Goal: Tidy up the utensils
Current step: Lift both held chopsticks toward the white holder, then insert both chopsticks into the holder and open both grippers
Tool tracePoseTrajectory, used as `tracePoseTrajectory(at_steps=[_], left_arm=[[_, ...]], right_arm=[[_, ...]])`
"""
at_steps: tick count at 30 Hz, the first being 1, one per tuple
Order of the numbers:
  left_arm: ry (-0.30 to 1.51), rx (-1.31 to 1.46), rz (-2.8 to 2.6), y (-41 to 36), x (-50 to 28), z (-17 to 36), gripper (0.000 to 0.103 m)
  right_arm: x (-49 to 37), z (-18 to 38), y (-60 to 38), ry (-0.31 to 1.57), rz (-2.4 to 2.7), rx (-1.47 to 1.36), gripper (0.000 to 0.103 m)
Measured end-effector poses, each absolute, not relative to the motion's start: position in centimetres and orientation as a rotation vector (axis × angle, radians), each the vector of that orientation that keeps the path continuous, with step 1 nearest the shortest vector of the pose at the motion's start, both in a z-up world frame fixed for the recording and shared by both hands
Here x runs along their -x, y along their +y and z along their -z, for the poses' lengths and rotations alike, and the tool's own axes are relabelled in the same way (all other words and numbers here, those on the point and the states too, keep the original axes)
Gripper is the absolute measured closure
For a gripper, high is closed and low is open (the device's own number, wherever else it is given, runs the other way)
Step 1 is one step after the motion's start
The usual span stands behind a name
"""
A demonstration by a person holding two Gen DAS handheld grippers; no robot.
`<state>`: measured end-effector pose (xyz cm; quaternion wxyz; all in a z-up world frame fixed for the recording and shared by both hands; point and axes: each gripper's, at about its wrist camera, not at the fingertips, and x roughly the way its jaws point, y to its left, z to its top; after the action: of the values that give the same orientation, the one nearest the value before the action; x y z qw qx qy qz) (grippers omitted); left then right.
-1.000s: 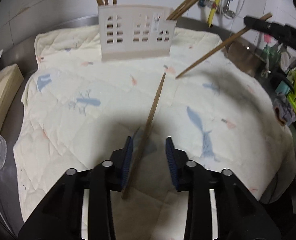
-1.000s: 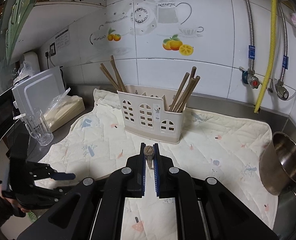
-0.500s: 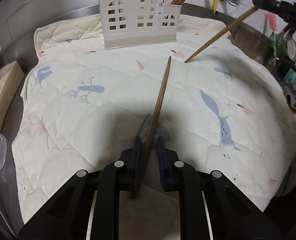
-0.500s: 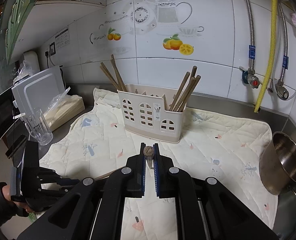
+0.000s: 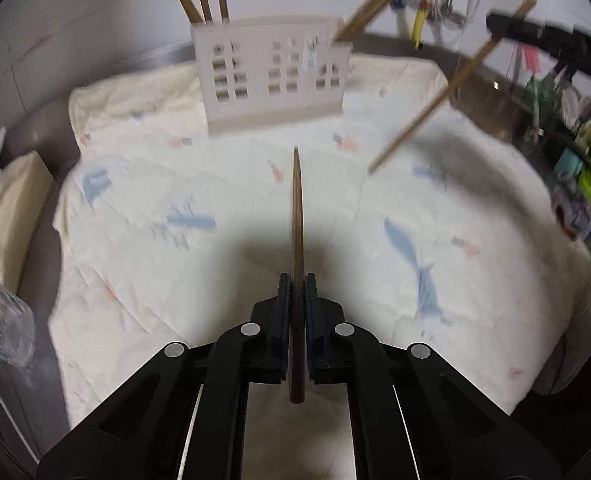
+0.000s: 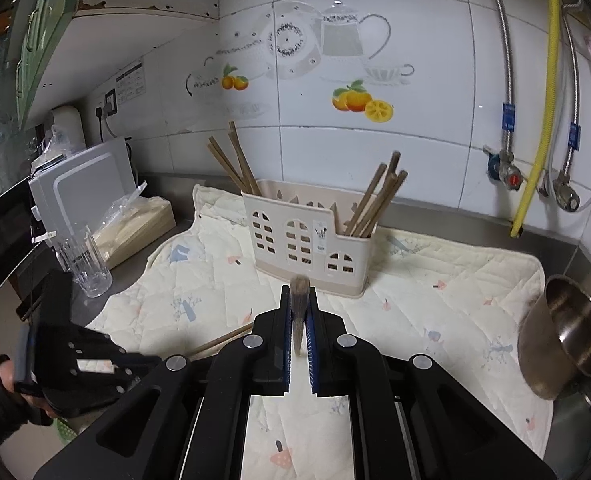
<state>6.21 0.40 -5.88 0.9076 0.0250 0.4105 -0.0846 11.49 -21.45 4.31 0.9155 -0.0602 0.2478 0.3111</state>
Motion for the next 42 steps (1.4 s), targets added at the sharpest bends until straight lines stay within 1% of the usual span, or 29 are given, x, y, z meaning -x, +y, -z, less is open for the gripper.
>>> tracePoseTrajectory(at_steps=[8,16,20,25,34,37,42], left_arm=[[0.702,-0.066,0.195,0.4,-7.3,-0.7,0.098],[0.653,-0.071,0.232,0.1,-10.2,-5.1,0.098],[0.652,-0.097,0.238,-0.2,-10.9,-6.2,0.097],[0.665,-0.111,0.236,0.0,-11.0,-6.7,0.098],[0.678,-0.080,0.233,0.4,-11.0,-6.0,0.098],[0.655,-0.063,0.237,0.6,-11.3,-7.0,0.098],[0.562,-0.024,0.253,0.5,-12.6,-11.1,0.098]], right_arm=[[-12.6,-6.0,-20.8,0.510,-0.672,0.138,0.097],[-14.6,-9.0,-20.6,0.496,-0.677,0.144,0.097],[-14.8,-9.8,-20.6,0.481,-0.675,0.147,0.097],[-15.0,-9.5,-20.5,0.488,-0.680,0.143,0.097],[-15.1,-8.6,-20.2,0.505,-0.685,0.136,0.097],[-15.2,-9.7,-20.2,0.481,-0.683,0.142,0.097],[-16.3,-12.8,-20.5,0.419,-0.666,0.128,0.097]])
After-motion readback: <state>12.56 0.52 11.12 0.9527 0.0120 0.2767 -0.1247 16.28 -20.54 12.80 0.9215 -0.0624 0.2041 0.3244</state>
